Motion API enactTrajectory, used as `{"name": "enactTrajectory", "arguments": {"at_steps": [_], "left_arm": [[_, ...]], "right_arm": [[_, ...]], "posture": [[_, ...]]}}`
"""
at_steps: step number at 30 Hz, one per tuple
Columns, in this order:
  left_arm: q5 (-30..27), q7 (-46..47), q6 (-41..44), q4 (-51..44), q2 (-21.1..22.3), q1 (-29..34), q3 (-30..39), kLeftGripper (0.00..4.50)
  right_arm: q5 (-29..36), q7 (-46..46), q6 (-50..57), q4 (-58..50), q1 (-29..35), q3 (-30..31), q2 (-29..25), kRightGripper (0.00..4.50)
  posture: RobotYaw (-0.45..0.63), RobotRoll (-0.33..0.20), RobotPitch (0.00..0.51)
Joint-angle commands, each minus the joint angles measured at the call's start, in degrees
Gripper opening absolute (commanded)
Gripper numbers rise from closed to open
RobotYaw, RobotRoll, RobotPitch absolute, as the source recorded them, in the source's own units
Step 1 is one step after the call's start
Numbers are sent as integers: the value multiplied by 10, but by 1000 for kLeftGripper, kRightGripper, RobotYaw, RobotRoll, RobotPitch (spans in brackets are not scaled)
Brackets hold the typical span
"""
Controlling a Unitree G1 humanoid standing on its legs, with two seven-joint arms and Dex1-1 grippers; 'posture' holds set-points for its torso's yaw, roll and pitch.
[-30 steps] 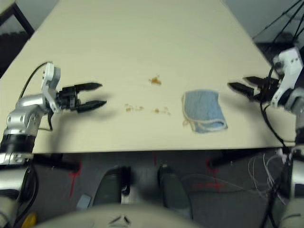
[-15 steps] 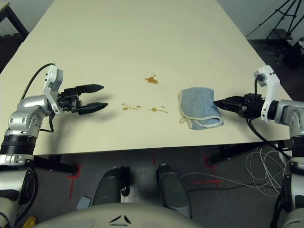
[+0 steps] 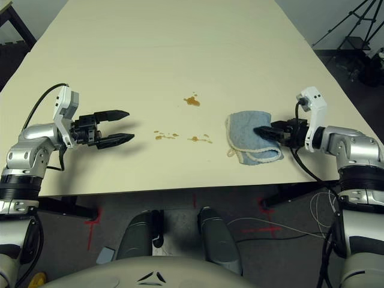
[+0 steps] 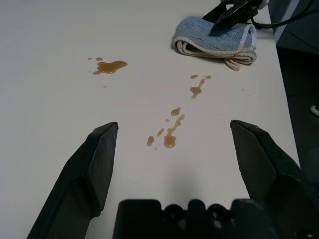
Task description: Wipe the water off the table with a rag.
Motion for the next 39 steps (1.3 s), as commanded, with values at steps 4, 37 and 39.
{"name": "enactTrajectory", "arguments": {"at_steps": [4, 37, 39], "left_arm": [[-2, 1, 6, -10, 7, 7, 2, 4500], [-2, -27, -7, -19, 72, 67, 22, 4500], [-3, -21, -7, -21, 73, 68, 26, 4500]], "right_arm": [[-19, -2, -4, -28, 17, 43, 37, 4451], [6, -84, 81, -283, 74, 44, 55, 96], [-2, -90, 79, -282, 77, 59, 65, 96]], "posture": [[-173, 0, 145], [-117, 0, 145], [-103, 0, 144]]}}
